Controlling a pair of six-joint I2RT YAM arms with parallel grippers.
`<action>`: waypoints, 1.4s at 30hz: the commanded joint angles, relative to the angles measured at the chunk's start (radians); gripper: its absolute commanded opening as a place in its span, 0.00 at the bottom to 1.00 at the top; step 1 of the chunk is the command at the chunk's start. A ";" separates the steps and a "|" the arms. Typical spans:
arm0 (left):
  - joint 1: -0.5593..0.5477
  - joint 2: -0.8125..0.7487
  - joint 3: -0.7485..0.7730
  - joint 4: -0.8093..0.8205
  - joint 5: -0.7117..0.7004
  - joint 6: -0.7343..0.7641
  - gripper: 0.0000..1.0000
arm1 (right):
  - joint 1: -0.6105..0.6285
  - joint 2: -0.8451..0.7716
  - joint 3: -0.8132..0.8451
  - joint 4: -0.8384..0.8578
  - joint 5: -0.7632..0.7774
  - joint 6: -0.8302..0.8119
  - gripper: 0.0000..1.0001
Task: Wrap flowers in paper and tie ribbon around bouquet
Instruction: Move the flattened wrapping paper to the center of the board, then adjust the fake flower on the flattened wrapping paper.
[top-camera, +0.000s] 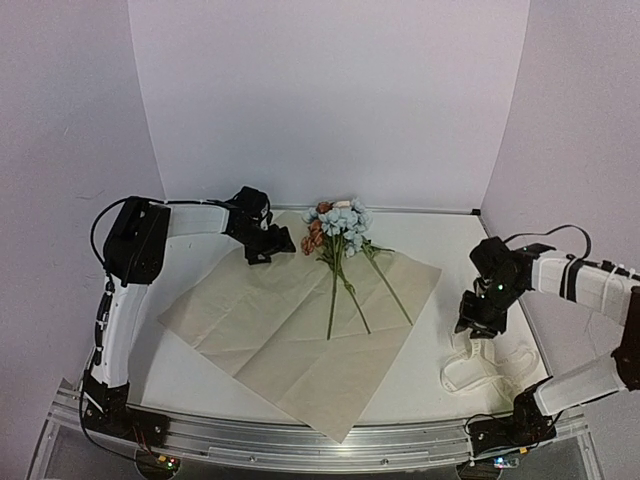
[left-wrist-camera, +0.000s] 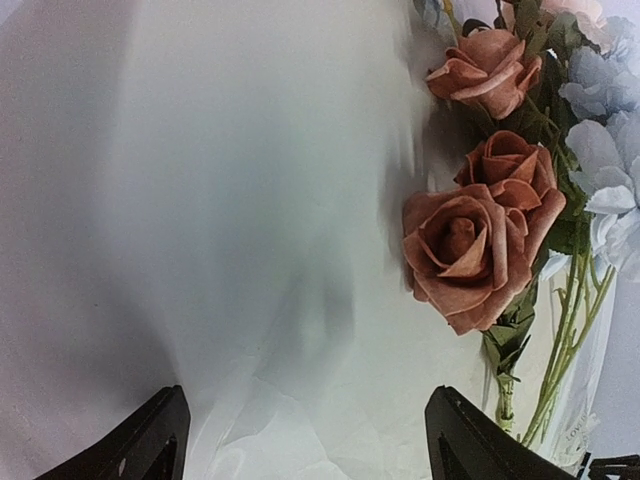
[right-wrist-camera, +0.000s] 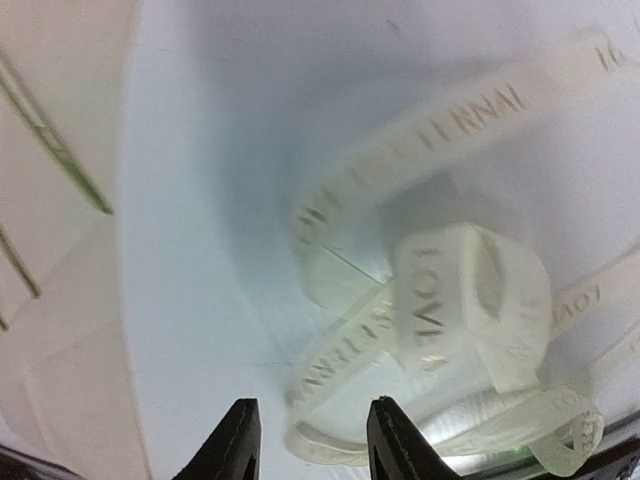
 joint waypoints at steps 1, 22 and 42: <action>-0.006 -0.137 -0.014 -0.061 -0.015 0.023 0.86 | 0.008 0.161 0.226 -0.015 -0.147 -0.087 0.37; 0.111 -0.538 -0.732 0.047 -0.036 -0.003 0.78 | -0.012 0.883 0.887 0.150 -0.307 -0.012 0.39; 0.112 -0.502 -0.776 0.085 -0.007 -0.007 0.77 | 0.019 0.976 0.851 0.327 -0.415 0.156 0.35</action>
